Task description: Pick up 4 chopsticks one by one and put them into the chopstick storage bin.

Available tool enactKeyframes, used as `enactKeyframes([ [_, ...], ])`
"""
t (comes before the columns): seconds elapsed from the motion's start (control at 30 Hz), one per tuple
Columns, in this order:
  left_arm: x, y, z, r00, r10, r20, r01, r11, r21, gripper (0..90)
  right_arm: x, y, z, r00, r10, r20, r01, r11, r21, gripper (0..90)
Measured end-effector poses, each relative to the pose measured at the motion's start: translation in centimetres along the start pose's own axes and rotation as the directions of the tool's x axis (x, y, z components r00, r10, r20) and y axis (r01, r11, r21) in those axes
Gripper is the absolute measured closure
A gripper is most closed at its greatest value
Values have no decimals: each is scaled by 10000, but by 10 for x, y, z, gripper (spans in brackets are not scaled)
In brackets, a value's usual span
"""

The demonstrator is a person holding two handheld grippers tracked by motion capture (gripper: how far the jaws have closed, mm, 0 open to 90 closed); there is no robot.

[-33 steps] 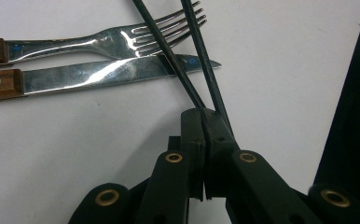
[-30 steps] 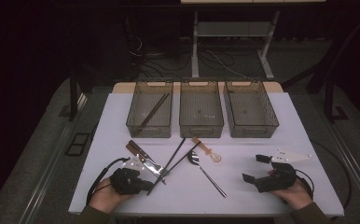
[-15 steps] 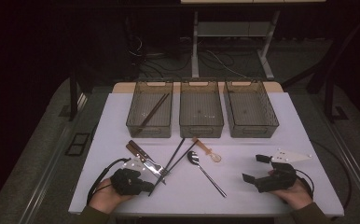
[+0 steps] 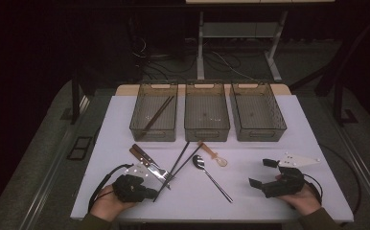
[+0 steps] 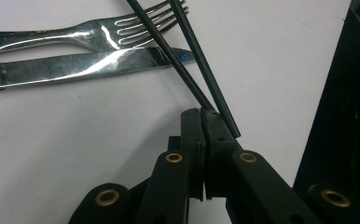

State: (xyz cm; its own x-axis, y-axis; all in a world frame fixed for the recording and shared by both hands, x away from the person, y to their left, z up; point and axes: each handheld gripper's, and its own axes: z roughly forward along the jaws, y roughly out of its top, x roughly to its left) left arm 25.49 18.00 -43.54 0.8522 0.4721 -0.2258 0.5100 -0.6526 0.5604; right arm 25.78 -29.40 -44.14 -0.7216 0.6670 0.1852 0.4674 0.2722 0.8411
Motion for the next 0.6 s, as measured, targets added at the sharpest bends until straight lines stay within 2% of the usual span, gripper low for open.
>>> enactKeyframes([
  [0.2,-1,1,1,9999,128,42,-129,9999,105,886,0,0,0,10000,11,8,-11,10000,-2,23],
  [0.6,-3,2,1,9998,125,126,-127,9999,100,876,0,0,0,10000,19,6,-19,10000,10,23],
])
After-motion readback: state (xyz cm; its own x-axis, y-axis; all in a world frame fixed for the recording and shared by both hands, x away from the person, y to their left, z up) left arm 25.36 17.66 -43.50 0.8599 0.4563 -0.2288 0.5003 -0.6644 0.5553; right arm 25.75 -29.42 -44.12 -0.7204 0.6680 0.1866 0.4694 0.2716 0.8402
